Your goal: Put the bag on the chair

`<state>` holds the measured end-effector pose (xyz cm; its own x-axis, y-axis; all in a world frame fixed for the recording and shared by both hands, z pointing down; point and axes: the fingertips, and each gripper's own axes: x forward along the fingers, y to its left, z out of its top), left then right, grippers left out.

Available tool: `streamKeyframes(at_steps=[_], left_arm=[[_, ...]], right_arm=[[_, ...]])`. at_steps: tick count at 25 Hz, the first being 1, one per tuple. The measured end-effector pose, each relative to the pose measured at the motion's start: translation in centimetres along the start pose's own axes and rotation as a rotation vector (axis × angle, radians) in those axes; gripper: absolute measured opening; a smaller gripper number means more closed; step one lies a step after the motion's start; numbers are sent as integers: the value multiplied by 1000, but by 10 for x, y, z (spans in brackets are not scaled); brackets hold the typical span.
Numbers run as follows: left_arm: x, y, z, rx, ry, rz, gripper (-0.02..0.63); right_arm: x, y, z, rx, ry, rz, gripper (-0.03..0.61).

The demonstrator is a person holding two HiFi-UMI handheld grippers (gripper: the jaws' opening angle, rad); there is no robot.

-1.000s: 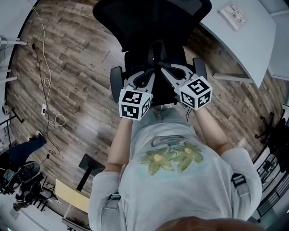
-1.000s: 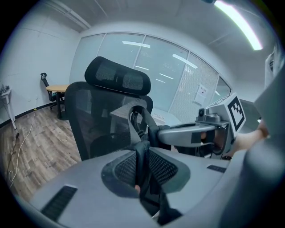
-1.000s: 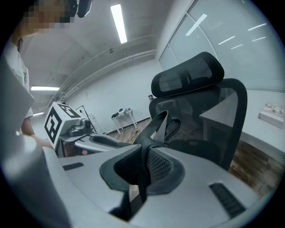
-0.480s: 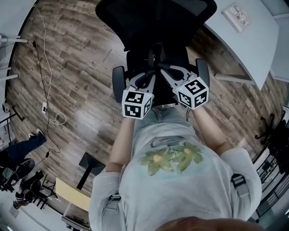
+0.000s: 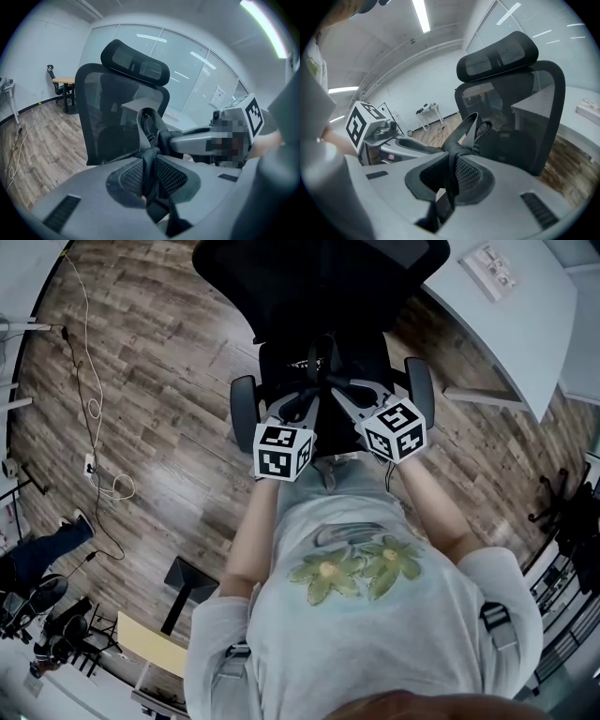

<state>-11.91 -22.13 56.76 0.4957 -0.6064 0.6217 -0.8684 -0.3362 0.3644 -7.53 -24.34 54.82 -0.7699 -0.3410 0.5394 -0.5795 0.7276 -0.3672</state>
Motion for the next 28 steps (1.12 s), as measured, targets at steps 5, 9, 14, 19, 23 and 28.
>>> streamKeyframes(at_steps=[5,9,14,19,23,28], left_arm=[[6,10,-17,-7,25,16,81],[13,21,-33,-10,51,34,81],[28,35,-51,-40,97,54,81],[39,42,-63,-87,118,52,81],[47,47,-70,-92,129,61,81],[60,54,-81,-75,152,79,82]], right_arm=[[11,-1,-14,11,39,7,41],[23,-5,-24,17,65,3,40],[37,-13,-42,17,118,3,41],[48,-21,-63,13,177,-13,43],[54,-28,-76,35,214,-18,43],[64,-40,-94,53,277,-40,48]])
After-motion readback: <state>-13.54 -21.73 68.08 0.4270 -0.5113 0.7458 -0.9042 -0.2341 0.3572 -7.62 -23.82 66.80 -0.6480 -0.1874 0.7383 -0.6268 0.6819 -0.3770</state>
